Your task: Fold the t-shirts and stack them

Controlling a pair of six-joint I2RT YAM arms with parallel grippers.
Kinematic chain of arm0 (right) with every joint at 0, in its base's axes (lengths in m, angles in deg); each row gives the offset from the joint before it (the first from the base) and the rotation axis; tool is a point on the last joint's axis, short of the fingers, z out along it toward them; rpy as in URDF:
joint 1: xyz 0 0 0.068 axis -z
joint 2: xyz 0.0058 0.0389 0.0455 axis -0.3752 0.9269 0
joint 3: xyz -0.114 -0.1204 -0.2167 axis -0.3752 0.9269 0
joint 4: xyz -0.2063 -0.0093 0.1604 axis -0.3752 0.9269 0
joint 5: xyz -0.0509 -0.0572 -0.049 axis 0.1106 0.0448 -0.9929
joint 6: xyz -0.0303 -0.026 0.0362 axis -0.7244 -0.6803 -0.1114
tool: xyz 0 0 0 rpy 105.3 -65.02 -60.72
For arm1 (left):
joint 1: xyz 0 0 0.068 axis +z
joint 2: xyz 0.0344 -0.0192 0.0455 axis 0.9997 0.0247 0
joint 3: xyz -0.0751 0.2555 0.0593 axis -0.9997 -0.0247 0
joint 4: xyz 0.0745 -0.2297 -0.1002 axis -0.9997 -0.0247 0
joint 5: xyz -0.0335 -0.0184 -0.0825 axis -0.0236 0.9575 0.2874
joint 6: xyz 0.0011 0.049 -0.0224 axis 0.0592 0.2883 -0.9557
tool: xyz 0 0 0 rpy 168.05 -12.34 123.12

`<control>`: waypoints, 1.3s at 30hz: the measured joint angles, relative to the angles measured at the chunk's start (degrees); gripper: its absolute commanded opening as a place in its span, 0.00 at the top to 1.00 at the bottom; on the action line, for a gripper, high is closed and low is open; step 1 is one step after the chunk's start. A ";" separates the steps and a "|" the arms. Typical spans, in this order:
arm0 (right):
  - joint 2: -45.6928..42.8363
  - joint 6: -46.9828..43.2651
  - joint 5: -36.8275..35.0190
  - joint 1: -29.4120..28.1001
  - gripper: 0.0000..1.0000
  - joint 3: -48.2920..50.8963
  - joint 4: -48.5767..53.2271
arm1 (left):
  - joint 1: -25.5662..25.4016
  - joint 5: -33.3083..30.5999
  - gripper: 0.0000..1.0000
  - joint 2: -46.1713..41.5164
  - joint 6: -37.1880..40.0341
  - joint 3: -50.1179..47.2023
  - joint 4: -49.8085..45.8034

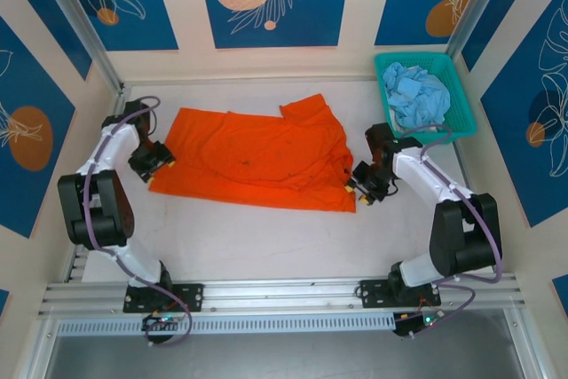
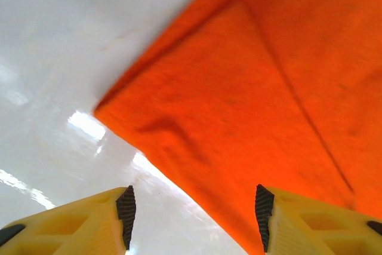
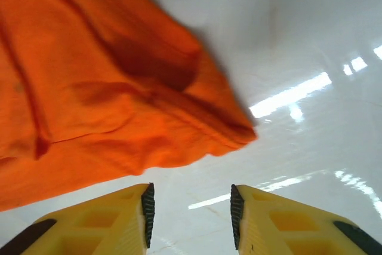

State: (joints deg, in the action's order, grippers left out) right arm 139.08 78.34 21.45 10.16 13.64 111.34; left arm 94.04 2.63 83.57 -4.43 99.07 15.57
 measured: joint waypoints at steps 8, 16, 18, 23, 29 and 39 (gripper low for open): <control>7.19 1.33 3.26 -4.55 0.83 -2.38 -4.87 | -7.50 0.72 0.53 0.09 1.51 -2.27 1.18; 14.82 3.69 3.34 -6.88 0.84 -0.79 -6.71 | -7.34 -1.88 0.54 7.32 2.62 -6.03 2.75; 14.82 4.55 2.93 -6.60 0.83 0.50 -6.73 | -7.21 -2.58 0.53 8.39 2.62 -6.99 2.99; 13.27 6.69 3.37 -5.14 0.81 3.98 -7.41 | -7.10 -2.99 0.53 6.82 2.40 -9.90 3.89; 9.79 8.48 3.87 -2.86 0.74 8.00 -7.91 | -7.10 -2.95 0.52 2.93 0.26 -14.78 3.39; 7.34 8.11 2.45 -0.22 0.48 9.33 -5.79 | -7.08 -4.70 0.42 -3.69 -3.67 -17.49 -0.79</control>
State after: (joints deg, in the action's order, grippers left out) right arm 146.43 86.45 23.90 9.94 22.97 105.55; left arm 86.96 -2.07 79.88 -8.11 81.58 14.78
